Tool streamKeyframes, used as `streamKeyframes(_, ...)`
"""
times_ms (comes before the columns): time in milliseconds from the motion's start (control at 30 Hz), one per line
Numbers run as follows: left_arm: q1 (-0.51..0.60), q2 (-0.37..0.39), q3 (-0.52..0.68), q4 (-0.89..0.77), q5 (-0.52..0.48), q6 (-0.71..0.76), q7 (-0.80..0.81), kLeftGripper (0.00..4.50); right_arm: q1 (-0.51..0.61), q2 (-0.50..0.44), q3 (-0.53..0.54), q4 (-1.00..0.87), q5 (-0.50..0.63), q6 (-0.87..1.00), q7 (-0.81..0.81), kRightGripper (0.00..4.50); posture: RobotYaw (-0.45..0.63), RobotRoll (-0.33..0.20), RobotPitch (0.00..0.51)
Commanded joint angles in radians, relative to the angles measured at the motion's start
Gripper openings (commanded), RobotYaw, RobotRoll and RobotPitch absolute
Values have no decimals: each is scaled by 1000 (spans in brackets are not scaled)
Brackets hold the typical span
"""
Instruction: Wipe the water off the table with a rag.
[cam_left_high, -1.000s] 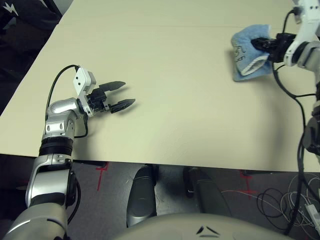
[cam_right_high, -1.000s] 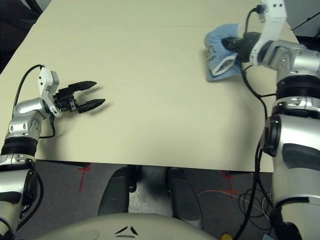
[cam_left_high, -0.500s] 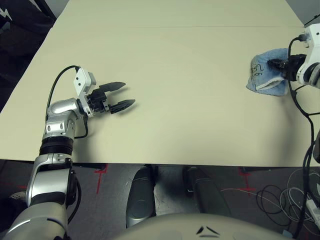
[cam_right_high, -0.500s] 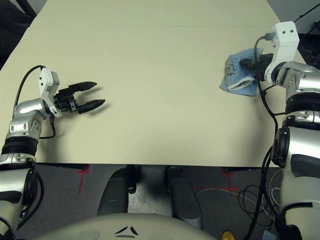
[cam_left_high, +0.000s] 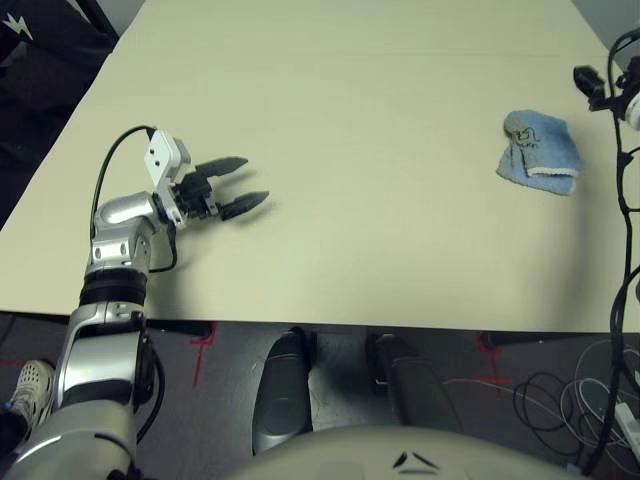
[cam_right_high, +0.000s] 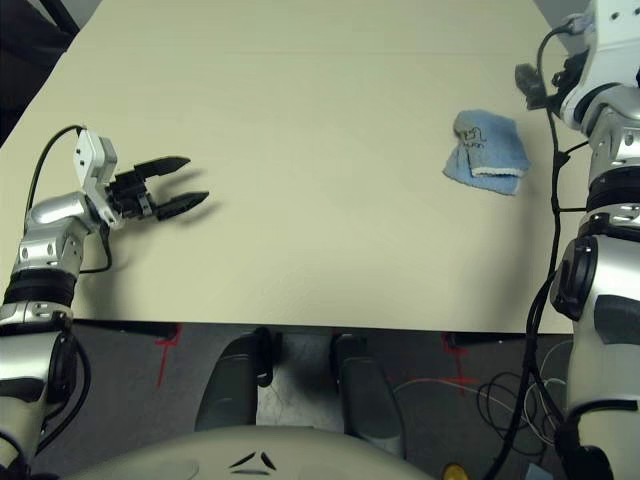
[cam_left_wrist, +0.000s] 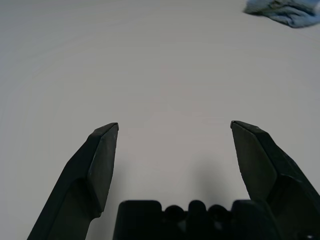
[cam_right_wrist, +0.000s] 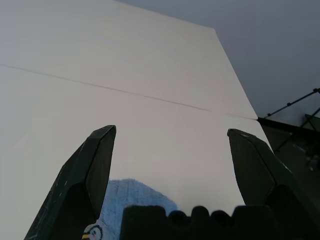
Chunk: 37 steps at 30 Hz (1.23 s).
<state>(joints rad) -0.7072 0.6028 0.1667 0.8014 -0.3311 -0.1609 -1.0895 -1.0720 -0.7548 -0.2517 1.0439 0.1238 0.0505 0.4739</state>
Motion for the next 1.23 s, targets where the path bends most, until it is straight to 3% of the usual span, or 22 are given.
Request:
streamKeyframes(33, -50, 4, 63, 120, 23, -45, 163, 4500, 47, 29, -26, -4, 27, -61, 1, 4444, 111, 0, 194)
streamKeyframes(267, -116, 39, 143, 258, 45, -86, 448, 4500, 116, 102, -43, -28, 52, -157, -26, 4444, 125, 0, 197)
streamKeyframes(400, -128, 81, 142, 303, 76, -84, 519, 4500, 146, 124, -55, -29, 59, -189, -43, 4444, 138, 0, 204)
streamKeyframes(733, -151, 125, 137, 303, 99, -97, 524, 4500, 221, 172, -93, -72, 107, -262, -75, 4444, 154, 0, 205)
streamKeyframes(1233, -173, 121, 124, 302, 122, -116, 514, 4500, 303, 211, -133, -113, 144, -290, -146, 4444, 134, 0, 215)
